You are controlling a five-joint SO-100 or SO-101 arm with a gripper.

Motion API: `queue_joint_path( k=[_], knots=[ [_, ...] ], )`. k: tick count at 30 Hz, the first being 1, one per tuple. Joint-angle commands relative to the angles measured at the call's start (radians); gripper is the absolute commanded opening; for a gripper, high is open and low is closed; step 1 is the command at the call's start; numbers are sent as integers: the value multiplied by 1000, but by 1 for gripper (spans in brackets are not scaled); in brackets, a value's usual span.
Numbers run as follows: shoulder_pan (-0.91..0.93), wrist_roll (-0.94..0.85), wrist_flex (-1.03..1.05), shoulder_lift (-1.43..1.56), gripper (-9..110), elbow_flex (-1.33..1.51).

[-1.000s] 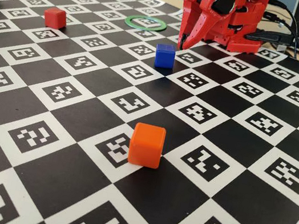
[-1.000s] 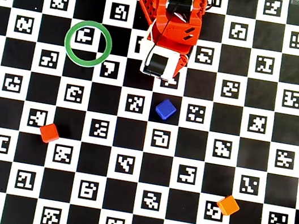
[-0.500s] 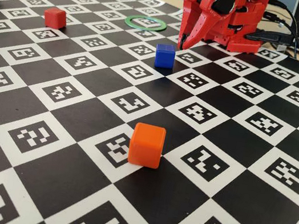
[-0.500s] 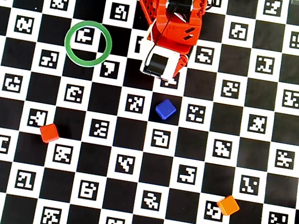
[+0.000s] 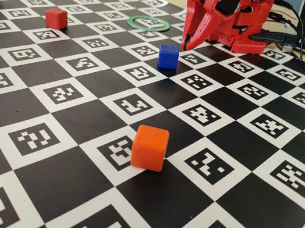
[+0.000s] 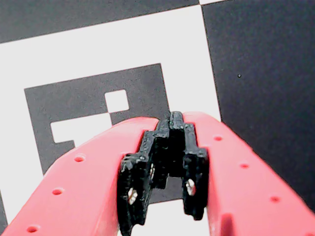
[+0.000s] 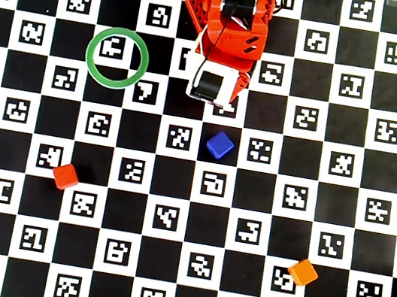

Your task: Grab the red cube then put it in the green circle then put the blue cube on top and finally the orange cube on top

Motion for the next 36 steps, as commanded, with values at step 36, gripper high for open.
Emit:
queue_joint_path(
  k=[36],
  knots=[
    [-3, -54, -77, -34, -5, 18]
  ],
)
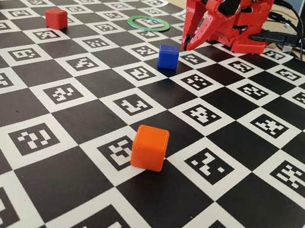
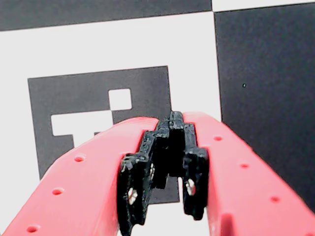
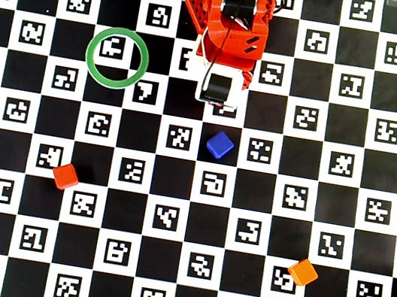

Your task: Grab the red cube then put it in the green circle then put the blue cube on top and finally the orange cube on top

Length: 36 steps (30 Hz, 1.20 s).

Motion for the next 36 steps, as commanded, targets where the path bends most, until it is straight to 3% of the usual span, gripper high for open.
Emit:
queue_joint_path(
  k=[1, 7, 17, 24, 36],
  knots=[
    [8, 64, -67, -60, -5, -11],
    [26, 209, -78, -353, -4, -284],
    [121, 440, 147, -841, 0, -1019],
    [262, 594, 281, -1077, 15, -1416],
    [474, 502, 554, -1644, 30, -2079]
  ],
)
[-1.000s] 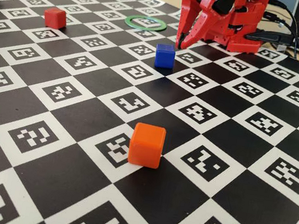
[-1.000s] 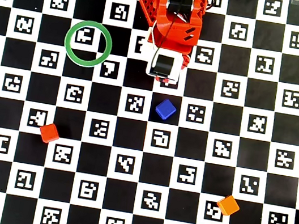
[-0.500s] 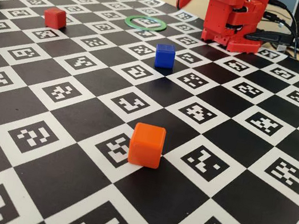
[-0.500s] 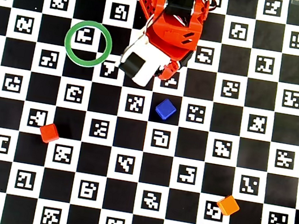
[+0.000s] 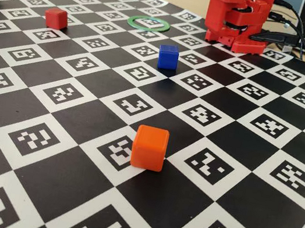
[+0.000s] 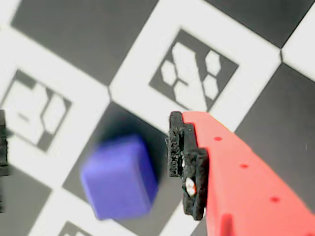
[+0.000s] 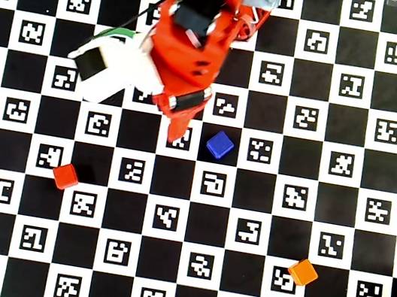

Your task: Grab the red cube then put it in the green circle then put the blue cube on top and finally the orange cube on top

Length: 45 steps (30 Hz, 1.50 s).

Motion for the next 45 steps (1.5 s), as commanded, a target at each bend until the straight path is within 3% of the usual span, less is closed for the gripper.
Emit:
queue_joint_path(
  k=[1, 21, 45],
  knots=[
    [48, -34, 110, -143, 31, -291],
    [227, -138, 52, -683, 35, -623],
    [273, -192, -276, -940, 35, -620]
  ],
)
